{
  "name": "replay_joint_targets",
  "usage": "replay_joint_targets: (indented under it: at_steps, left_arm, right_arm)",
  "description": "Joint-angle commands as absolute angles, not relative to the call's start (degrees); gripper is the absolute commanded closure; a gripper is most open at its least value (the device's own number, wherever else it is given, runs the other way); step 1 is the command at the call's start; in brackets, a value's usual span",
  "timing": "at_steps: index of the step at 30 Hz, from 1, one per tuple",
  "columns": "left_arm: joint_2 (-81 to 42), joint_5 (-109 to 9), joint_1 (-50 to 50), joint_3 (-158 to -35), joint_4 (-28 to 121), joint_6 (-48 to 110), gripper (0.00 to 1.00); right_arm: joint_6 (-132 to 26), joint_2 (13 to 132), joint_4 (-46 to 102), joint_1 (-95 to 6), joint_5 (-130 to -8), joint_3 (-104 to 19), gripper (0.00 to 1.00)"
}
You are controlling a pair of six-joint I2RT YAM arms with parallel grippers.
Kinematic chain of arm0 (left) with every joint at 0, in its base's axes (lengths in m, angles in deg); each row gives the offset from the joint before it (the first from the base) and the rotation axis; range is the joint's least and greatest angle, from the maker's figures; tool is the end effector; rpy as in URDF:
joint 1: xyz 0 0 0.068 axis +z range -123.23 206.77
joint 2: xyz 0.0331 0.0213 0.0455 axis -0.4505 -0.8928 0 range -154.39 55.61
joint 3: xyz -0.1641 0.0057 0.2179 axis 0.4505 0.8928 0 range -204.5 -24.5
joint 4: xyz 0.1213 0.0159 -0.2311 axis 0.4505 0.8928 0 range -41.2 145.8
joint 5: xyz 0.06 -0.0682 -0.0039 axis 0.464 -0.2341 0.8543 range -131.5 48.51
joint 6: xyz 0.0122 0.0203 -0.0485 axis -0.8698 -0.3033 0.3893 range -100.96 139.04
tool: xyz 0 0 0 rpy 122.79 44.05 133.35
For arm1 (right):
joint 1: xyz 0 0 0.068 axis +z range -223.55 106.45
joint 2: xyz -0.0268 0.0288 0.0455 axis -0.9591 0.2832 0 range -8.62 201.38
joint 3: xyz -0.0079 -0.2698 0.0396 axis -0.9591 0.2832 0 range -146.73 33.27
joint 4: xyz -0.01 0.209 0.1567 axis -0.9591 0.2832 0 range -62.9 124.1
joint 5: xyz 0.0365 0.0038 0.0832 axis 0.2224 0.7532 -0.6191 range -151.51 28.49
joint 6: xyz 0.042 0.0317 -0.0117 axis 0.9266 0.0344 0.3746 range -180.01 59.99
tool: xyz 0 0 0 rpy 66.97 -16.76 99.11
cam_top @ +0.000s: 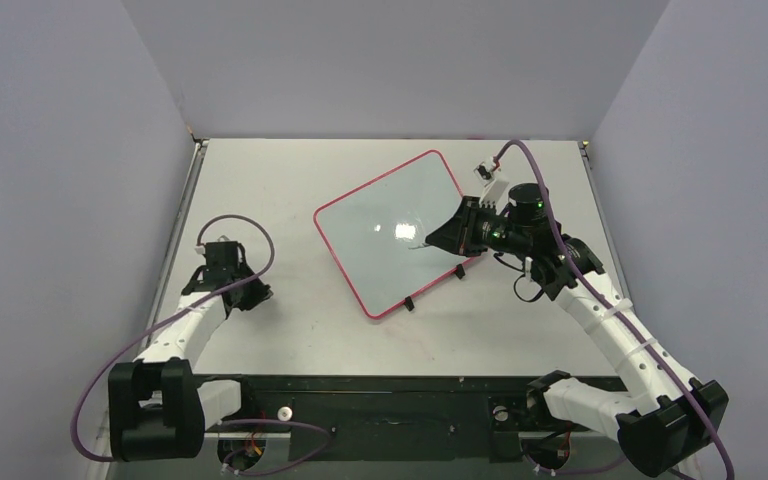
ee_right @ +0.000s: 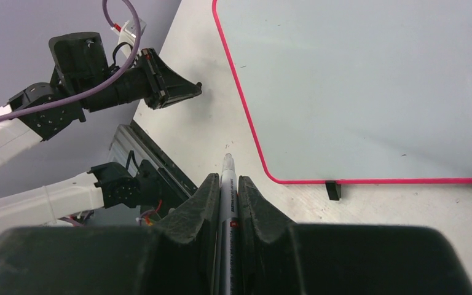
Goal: Write a sentence on the whiteboard
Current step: Place the pen cap at the center of the board.
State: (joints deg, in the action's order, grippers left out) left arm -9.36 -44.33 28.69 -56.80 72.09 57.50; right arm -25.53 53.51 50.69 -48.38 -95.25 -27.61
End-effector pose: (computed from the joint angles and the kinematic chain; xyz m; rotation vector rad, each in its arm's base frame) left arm 0.2082 0.0053 0.1800 -0.8706 2.4240 -0.3076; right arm 0.2061 0.1186 0.3581 -0.2367 2.1400 1.2280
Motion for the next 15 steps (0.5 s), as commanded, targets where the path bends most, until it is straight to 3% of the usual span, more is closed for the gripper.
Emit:
replay_joint_targets:
  at_steps: [1,9,15]
  left_arm:
    - [-11.94,-42.03,27.52,-56.04,63.71,61.17,0.94]
    - [-13.28,-37.65,27.28,-55.45,62.65,61.33,0.64]
    - [-10.91,-36.25,27.3,-58.41,65.6,59.45,0.58]
  right_arm:
    - [-27.05,52.1,50.2,-48.16,-93.13,-27.82,1.0]
    - [-28.03,52.08,51.62,-48.11,-91.16,-28.01,1.0]
    - [-29.25,52.29,52.82,-48.13,-89.58,-28.33,1.0]
